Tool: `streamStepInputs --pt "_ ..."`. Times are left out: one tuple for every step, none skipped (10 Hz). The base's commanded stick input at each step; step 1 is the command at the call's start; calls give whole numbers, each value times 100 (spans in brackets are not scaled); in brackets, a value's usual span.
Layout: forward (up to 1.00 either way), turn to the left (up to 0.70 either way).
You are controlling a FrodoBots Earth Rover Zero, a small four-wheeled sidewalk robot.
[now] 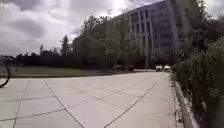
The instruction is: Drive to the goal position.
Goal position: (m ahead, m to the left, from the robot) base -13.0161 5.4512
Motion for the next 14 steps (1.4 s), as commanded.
streamStepInputs --pt "0 50" --pt "0 50" --pt "35 50" --pt "50 12" --pt "50 0" --pt "50 5" --pt "50 45" --pt "50 50" --pt "50 50" --pt "50 50" --pt "50 50" --pt "50 50" --pt "50 50" --pt "50 50"
